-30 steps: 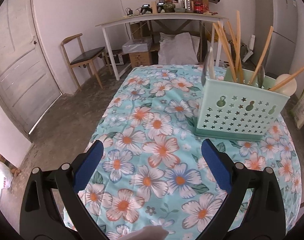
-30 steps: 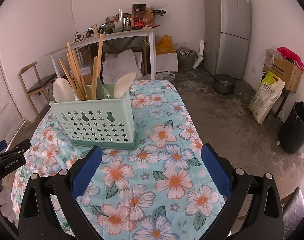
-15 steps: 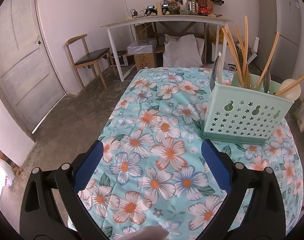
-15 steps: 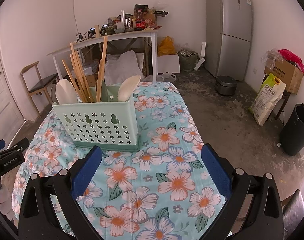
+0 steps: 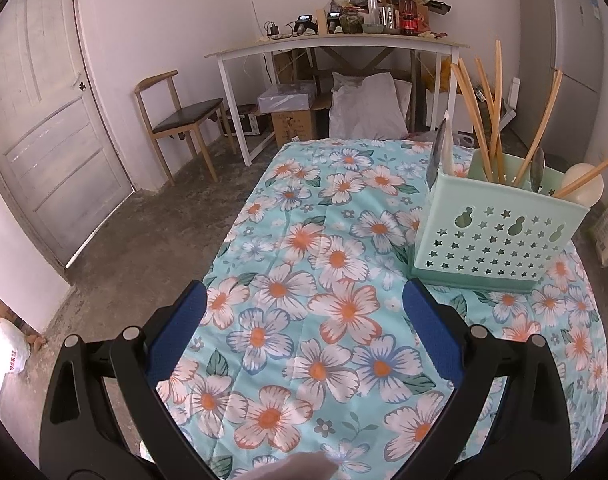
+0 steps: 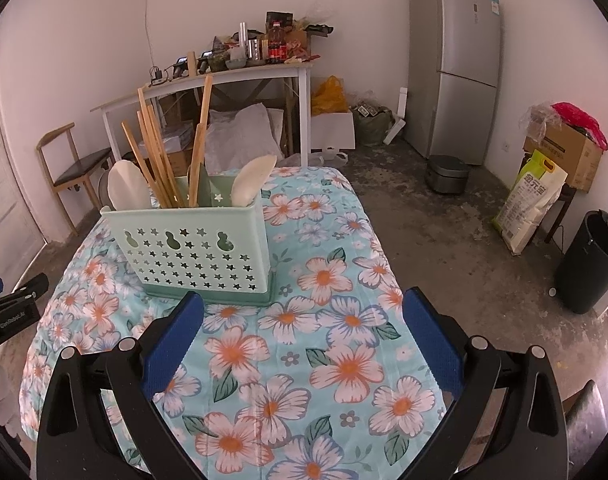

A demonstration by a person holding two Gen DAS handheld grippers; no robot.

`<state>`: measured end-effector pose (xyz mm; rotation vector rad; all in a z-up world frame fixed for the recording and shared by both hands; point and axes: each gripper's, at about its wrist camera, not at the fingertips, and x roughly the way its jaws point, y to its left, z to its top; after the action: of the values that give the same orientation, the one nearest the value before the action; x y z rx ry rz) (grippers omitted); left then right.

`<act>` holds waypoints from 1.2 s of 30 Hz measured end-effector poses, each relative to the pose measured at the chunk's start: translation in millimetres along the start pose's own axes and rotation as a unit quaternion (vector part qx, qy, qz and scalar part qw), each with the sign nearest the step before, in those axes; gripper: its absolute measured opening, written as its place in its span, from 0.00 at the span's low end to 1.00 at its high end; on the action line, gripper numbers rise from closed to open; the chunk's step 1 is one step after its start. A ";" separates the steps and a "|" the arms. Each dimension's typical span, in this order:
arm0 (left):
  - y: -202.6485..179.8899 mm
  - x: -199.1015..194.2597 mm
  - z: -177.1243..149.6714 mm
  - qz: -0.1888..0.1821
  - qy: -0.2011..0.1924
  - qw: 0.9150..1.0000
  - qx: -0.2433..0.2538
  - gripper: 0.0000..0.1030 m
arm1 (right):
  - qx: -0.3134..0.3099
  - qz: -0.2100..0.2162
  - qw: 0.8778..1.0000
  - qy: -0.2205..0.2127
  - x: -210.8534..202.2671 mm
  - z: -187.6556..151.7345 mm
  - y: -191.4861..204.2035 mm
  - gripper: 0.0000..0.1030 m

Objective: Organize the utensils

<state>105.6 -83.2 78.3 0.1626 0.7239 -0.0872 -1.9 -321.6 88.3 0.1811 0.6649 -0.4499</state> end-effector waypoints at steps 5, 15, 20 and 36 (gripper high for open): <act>1.0 -0.2 0.1 -0.002 -0.002 1.000 0.001 0.92 | -0.004 -0.007 1.000 -0.004 -2.0 0.2 -1.0 0.94; -0.7 -3.3 -0.1 -0.016 -0.006 1.000 0.005 0.92 | -0.003 -0.010 1.000 -0.006 -4.1 0.3 -5.7 0.94; -2.9 -5.6 -0.5 -0.020 -0.007 1.000 0.008 0.92 | -0.003 -0.009 1.000 -0.006 -4.2 0.1 -5.9 0.94; -3.3 -6.5 -1.1 -0.022 -0.008 1.000 0.008 0.92 | -0.006 -0.006 1.000 -0.006 -7.2 0.8 -4.0 0.94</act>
<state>99.5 -86.2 81.4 0.1610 0.7120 -0.1368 -8.4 -322.8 93.4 0.1639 0.6579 -0.4582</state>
